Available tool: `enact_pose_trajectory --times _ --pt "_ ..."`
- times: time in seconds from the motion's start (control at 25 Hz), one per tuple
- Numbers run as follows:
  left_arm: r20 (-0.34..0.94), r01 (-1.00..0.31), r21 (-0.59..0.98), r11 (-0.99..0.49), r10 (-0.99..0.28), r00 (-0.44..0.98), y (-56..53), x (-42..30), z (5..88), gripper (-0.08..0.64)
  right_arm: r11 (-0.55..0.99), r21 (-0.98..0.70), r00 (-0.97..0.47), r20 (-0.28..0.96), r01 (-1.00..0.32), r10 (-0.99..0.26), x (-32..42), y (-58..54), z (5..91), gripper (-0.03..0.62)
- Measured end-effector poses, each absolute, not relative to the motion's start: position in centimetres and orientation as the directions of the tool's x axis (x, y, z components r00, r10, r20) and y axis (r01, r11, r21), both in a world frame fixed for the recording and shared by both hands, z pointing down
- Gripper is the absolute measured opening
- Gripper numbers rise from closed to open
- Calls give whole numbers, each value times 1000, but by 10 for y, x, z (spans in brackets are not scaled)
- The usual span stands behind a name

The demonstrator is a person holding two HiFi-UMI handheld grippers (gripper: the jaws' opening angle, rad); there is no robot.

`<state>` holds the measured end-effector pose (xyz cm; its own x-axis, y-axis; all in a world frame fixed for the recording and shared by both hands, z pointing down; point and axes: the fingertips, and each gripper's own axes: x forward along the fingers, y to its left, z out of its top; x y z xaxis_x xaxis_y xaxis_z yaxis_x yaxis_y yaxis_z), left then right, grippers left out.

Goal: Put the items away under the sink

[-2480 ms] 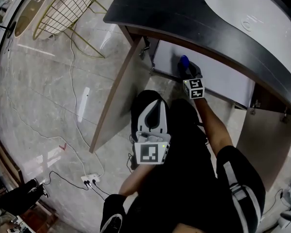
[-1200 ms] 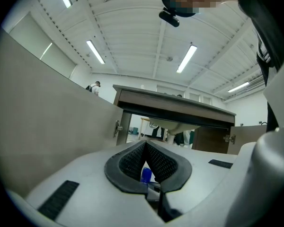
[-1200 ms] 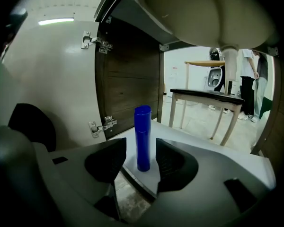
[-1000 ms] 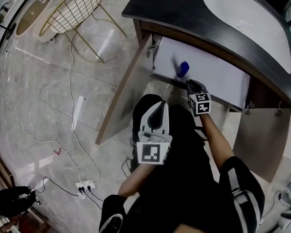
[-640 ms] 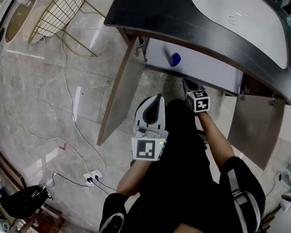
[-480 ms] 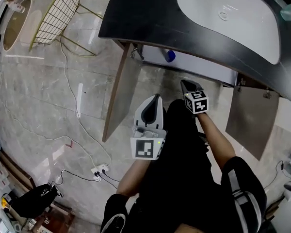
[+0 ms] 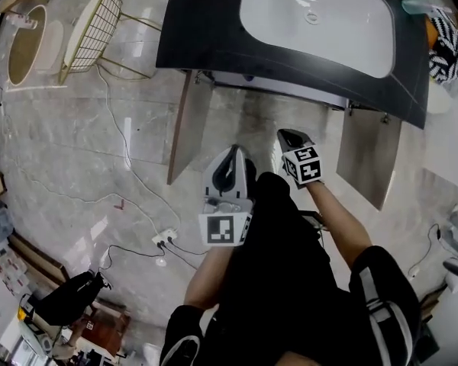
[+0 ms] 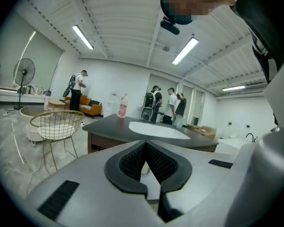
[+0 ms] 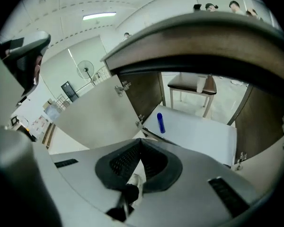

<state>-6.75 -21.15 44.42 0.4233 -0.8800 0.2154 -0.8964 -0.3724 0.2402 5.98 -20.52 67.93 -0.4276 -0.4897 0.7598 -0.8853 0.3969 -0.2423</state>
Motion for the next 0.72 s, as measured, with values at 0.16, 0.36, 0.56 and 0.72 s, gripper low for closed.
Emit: enact_pose_trajectory --times 0.16,0.36,0.56,0.72 --pt "209 -901 250 -356 -888 409 -176 -55 383 15 414 -259 -454 743 -873 -493 61 -171 607 11" --pt "185 -914 209 -347 -904 385 -115 -39 296 15 446 -252 -479 703 -859 -526 69 -126 504 11" --pt "210 -925 190 -330 -906 367 -54 -24 241 15 448 -257 -493 669 -856 -557 85 -79 420 11" --pt "189 -936 131 -327 -918 348 -16 -19 202 15 445 -293 -524 612 -846 -592 92 -49 363 11"
